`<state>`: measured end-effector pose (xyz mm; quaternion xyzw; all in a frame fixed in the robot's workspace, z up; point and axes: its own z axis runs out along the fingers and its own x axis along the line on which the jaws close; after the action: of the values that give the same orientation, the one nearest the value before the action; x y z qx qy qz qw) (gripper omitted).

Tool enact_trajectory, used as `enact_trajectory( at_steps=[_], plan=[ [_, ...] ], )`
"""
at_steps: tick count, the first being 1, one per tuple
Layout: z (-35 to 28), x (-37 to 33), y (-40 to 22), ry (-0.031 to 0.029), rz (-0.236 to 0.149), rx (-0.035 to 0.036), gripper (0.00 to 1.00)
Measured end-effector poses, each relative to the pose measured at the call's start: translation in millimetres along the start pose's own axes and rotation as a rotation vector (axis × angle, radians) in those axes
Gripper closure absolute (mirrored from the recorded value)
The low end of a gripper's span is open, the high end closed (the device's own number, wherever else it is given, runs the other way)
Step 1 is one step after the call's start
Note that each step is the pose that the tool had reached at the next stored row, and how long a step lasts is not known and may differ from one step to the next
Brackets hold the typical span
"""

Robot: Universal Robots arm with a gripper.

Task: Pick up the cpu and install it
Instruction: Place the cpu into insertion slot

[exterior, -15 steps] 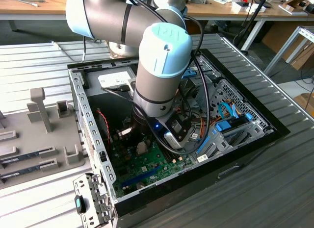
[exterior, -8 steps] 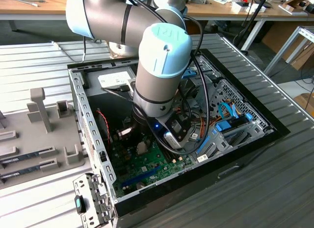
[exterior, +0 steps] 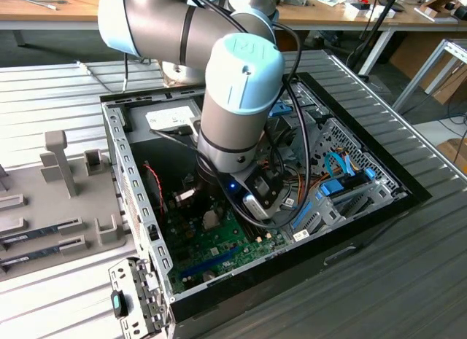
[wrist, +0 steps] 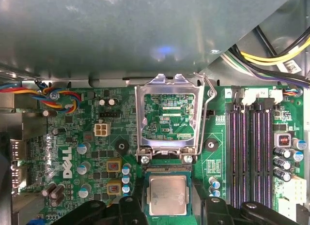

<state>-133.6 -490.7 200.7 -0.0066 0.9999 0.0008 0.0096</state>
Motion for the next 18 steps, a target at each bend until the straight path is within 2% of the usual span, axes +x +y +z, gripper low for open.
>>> enact_trajectory(
  at_steps=[18],
  plan=[
    [3.2,0.0,-0.5,-0.0003,-0.011,-0.0012,0.52]
  ],
)
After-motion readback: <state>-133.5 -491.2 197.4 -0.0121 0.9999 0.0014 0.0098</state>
